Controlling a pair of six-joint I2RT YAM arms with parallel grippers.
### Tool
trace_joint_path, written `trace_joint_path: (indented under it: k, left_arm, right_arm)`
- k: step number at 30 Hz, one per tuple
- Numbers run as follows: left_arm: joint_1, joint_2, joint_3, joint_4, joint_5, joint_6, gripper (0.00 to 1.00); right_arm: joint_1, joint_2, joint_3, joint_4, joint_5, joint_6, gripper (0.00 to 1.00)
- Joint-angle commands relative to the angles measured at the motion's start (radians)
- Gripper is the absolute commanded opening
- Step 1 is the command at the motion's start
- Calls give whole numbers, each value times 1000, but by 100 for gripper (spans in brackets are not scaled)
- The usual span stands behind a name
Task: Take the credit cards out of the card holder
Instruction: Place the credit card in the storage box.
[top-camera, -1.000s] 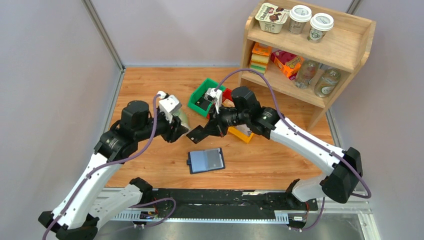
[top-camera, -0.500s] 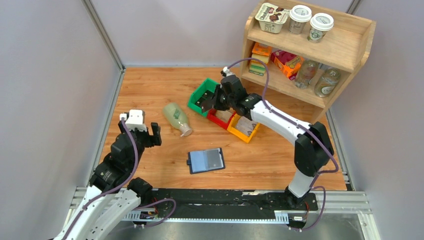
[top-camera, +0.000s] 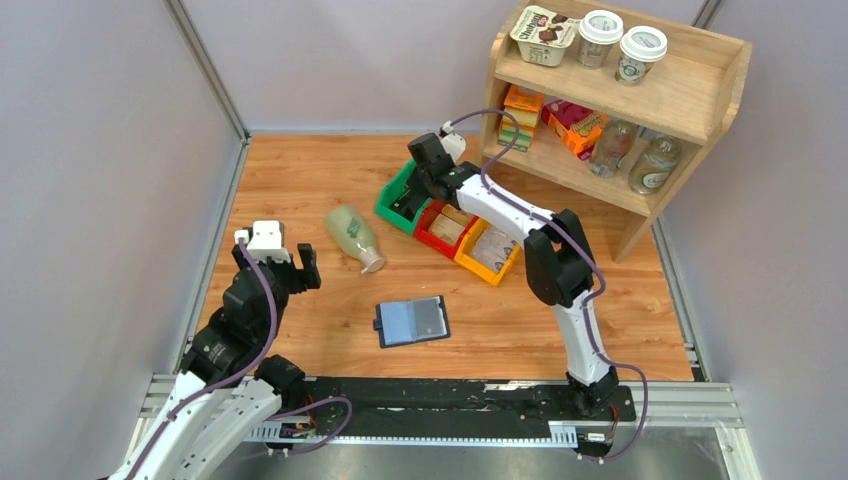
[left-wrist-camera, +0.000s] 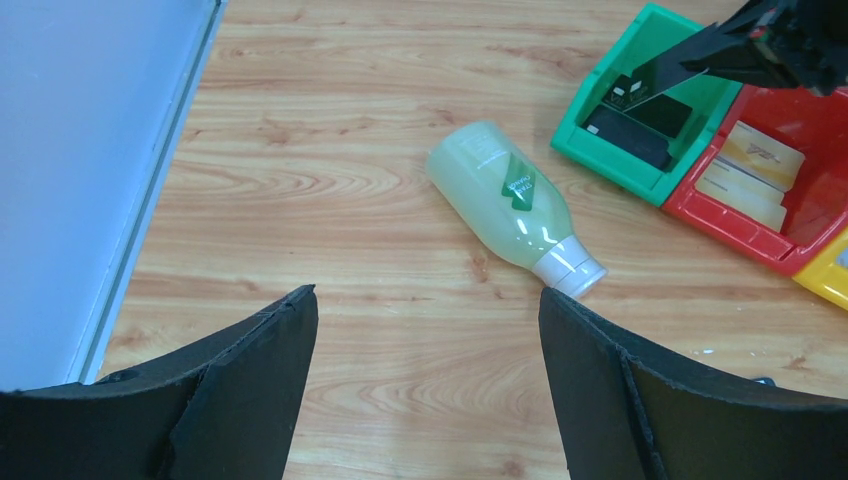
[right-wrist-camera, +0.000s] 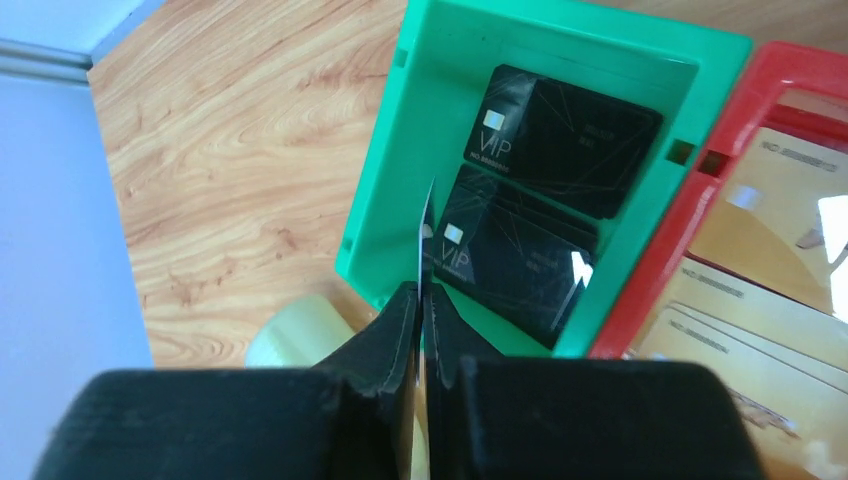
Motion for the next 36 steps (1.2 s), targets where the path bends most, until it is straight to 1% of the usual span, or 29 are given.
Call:
trace_joint_path:
  k: [1, 6, 8, 11, 13, 15, 19, 25, 27, 29, 32, 36]
  left_arm:
    - [3, -2, 2, 38, -7, 27, 88]
    - [3, 0, -3, 41, 2, 35, 88]
    - [3, 0, -4, 42, 5, 36, 88]
    - [3, 4, -3, 41, 8, 38, 88]
    - [3, 7, -3, 41, 15, 38, 88]
    - [3, 13, 0, 39, 19, 38, 88]
    - [3, 27, 0, 46, 77, 27, 88]
    - [3, 124, 26, 44, 221, -28, 88]
    - [3, 174, 57, 26, 271, -48, 88]
    - [2, 228, 83, 4, 350, -80, 88]
    - [2, 323, 121, -42, 416, -128, 88]
    - [2, 432, 151, -125, 519, -215, 87]
  right_arm:
    - [-9, 87, 133, -17, 17, 86, 9]
    - [-15, 164, 185, -19, -24, 103, 17]
    - [-23, 173, 181, -30, -33, 104, 23]
    - [-29, 144, 136, -37, -12, 83, 30]
    - [-29, 103, 101, -37, 9, 52, 36]
    - [-28, 43, 70, -25, 22, 9, 42]
    - [-25, -68, 3, -1, 10, -101, 53]
    - [-8, -307, -213, 50, -67, -261, 72]
    - [6, -386, -290, 44, -78, -298, 75]
    - [21, -471, -367, 19, -87, -327, 78]
    - [61, -574, -488, -7, -107, -356, 82]
    - [155, -667, -618, -69, -98, -348, 82]
